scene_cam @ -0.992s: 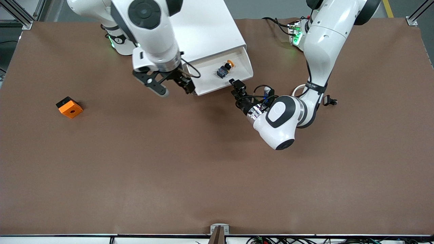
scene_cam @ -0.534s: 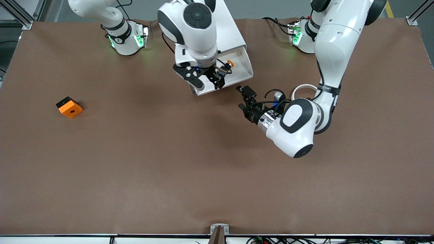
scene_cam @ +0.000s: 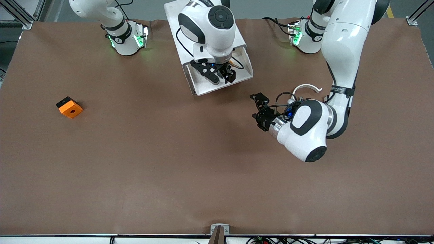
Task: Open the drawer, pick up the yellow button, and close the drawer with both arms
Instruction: 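Grasp a push button in the open drawer with the right gripper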
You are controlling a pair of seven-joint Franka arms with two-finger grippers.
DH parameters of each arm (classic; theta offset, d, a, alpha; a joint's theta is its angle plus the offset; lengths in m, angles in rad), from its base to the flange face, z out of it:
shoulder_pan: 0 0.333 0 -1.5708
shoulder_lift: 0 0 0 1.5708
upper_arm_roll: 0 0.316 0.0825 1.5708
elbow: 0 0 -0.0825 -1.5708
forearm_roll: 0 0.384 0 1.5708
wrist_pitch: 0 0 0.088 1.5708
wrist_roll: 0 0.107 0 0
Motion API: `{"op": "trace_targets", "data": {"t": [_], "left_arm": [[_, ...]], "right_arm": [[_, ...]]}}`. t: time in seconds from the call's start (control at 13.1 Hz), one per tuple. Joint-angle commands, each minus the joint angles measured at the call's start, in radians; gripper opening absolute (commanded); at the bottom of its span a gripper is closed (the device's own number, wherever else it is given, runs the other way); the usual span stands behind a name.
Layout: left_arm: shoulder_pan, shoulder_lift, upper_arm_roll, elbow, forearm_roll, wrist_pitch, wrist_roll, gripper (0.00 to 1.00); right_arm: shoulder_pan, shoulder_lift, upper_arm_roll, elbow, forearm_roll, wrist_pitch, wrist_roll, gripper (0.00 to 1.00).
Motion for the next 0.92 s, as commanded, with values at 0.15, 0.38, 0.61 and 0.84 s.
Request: {"op": "trace_targets", "data": {"t": [0.15,0.38,0.61,0.84], "left_arm": [[-0.006,-0.025,0.063,0.021,0.027,0.004,0.137,1.00],[-0.013,-0.054,0.059,0.020,0.149,0.004,0.171,1.00],[-0.036,-0.079,0.048,0.018,0.256,0.002,0.193,1.00],[-0.035,-0.107,0.051,0.018,0.263,0.002,0.275,1.00]], "right_arm": [[0.022,0.029,-0.010,0.020,0.005,0.019,0.034,1.00],[0.024,0.040,-0.009,0.020,0.005,0.022,0.034,1.00],[0.025,0.040,-0.009,0.020,0.005,0.017,0.028,1.00],[0.027,0.040,-0.009,0.020,0.005,0.011,0.019,1.00]]}}
